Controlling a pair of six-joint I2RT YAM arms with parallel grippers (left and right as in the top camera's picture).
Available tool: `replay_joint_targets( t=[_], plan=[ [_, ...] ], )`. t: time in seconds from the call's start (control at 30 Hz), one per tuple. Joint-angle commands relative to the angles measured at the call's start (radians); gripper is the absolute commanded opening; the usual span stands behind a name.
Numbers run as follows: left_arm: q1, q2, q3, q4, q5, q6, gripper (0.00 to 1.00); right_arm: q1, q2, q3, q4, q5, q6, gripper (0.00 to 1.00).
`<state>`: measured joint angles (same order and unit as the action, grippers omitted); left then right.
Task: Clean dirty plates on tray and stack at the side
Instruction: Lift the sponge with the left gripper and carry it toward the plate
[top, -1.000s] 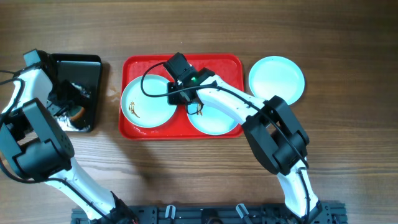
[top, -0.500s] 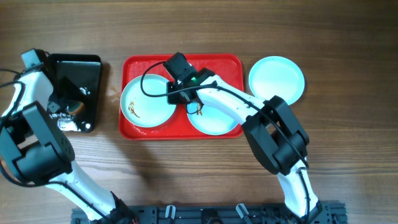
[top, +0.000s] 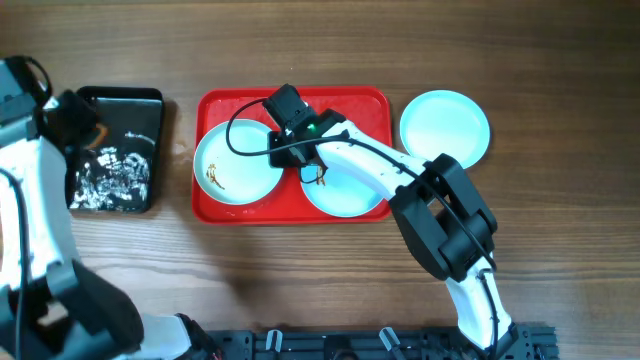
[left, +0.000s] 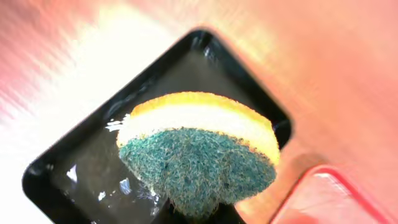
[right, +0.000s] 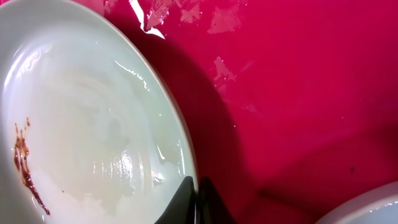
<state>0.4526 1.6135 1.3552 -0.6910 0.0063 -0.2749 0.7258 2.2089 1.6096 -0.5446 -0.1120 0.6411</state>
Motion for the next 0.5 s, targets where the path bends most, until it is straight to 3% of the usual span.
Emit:
replay_joint_targets(
  t=[0.0, 0.1, 0.23, 0.37, 0.47],
  plan=[
    [0.001, -0.026, 0.003, 0.027, 0.031, -0.002, 0.04, 0.006, 0.019, -0.002, 0.005, -0.009, -0.014, 0.05],
    [0.004, 0.005, 0.003, 0.084, 0.089, -0.002, 0.04, 0.006, 0.019, -0.002, 0.007, -0.009, -0.017, 0.05],
    [0.047, 0.061, 0.003, 0.185, 0.366, -0.001, 0.04, 0.006, 0.019, -0.002, 0.010, -0.009, -0.037, 0.05],
    [0.084, 0.071, 0.003, 0.183, 0.423, -0.001, 0.04, 0.006, 0.019, -0.002, 0.010, -0.009, -0.039, 0.05],
    [0.110, 0.068, 0.003, 0.195, 0.574, -0.001, 0.04, 0.006, 0.019, -0.002, 0.009, -0.009, -0.039, 0.05]
  ],
)
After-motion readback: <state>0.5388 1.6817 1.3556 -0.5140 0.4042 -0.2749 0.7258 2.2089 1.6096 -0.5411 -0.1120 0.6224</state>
